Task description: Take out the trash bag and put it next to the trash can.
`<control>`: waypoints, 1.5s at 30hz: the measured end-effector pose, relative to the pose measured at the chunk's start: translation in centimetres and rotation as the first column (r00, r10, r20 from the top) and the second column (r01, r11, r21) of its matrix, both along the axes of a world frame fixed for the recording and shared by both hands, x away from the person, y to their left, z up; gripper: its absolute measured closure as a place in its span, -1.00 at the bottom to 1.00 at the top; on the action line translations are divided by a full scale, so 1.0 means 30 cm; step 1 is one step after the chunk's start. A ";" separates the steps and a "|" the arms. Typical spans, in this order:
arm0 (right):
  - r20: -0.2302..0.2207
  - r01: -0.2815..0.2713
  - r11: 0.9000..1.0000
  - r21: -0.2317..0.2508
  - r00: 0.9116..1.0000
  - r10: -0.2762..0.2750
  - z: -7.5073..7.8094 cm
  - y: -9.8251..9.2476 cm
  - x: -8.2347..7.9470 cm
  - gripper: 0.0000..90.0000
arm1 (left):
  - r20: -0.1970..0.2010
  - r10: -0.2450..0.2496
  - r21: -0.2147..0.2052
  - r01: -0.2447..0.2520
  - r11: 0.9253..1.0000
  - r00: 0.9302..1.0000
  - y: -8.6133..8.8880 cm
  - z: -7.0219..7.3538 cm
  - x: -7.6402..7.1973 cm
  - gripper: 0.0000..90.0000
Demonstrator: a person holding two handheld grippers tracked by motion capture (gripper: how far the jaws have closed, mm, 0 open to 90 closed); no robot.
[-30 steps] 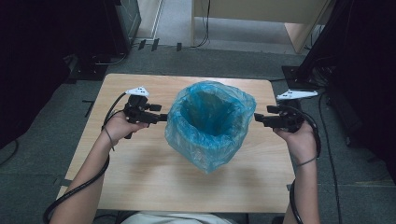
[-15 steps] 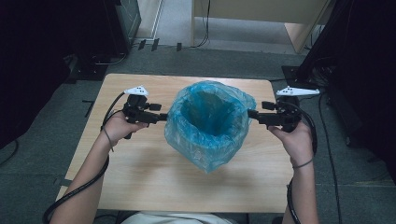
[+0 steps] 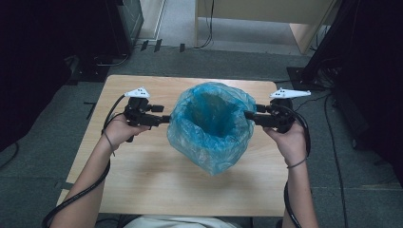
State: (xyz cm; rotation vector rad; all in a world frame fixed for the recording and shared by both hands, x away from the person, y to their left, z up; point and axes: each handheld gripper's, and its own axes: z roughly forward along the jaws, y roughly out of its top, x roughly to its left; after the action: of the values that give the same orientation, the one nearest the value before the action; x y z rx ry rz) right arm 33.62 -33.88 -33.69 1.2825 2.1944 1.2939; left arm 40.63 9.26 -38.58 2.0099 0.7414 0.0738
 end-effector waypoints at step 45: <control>0.070 -0.276 0.961 -0.013 0.959 0.276 0.103 0.363 0.013 0.96 | 0.063 -0.003 -0.088 0.008 0.996 0.998 0.010 0.114 -0.048 -0.28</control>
State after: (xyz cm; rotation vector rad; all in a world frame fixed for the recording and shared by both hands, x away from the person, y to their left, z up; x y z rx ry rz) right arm 34.00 -22.99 -30.59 0.9360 2.3864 1.4091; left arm 39.20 9.55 -35.17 1.9169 0.6878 0.0990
